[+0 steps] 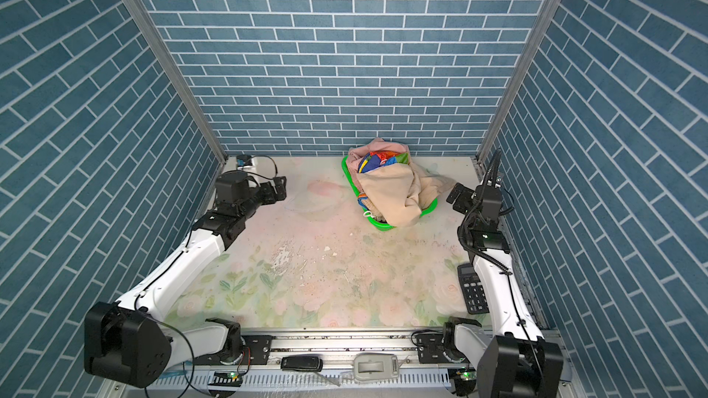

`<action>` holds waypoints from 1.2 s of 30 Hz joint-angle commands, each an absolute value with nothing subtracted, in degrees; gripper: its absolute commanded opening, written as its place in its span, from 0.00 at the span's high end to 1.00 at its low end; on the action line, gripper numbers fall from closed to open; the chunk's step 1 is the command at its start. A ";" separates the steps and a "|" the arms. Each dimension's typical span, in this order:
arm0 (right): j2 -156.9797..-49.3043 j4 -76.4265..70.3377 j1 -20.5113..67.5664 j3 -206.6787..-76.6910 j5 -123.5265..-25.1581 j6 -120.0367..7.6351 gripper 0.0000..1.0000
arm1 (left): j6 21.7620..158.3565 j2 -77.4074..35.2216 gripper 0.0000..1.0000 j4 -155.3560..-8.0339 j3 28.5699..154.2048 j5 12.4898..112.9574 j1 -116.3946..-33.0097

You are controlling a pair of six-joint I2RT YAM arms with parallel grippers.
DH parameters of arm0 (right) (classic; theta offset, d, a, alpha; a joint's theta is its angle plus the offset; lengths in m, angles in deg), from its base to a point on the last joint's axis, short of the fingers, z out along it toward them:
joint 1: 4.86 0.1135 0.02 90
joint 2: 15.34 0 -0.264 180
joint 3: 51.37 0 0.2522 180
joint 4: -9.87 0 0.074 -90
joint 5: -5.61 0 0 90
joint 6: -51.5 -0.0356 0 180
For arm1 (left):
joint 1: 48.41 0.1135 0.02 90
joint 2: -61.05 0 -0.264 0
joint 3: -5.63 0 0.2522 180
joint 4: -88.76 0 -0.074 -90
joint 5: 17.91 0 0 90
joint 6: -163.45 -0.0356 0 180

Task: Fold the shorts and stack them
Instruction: 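Reach the right gripper to the beige shorts while the left arm advances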

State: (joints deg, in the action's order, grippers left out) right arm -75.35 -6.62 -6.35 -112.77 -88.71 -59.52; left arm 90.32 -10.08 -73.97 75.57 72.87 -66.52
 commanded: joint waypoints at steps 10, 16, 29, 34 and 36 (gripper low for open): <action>-92.93 -27.18 29.27 -135.98 -93.86 -50.20 0.01 | 89.24 -11.78 0.00 -56.49 83.50 88.78 -82.26; -113.43 -32.40 41.44 -151.82 -105.29 -42.72 0.01 | 93.80 -7.71 0.00 -57.10 78.36 85.05 -81.04; -137.80 -40.59 39.24 -172.93 -108.65 -45.52 0.17 | 97.86 1.37 0.00 -53.15 70.90 84.89 -77.58; -143.73 -42.56 37.95 -177.24 -107.39 -46.05 0.27 | 99.25 0.43 0.00 -52.25 70.76 82.78 -77.48; -145.15 -42.95 37.39 -178.14 -106.05 -46.02 0.29 | 99.80 -0.04 0.00 -52.66 70.48 81.62 -77.47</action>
State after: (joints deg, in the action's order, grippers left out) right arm -142.76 -39.38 37.89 -176.37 -107.01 -45.68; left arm 98.36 0.34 -53.57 71.00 83.86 -77.67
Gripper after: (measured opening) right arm 0.721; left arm 0.995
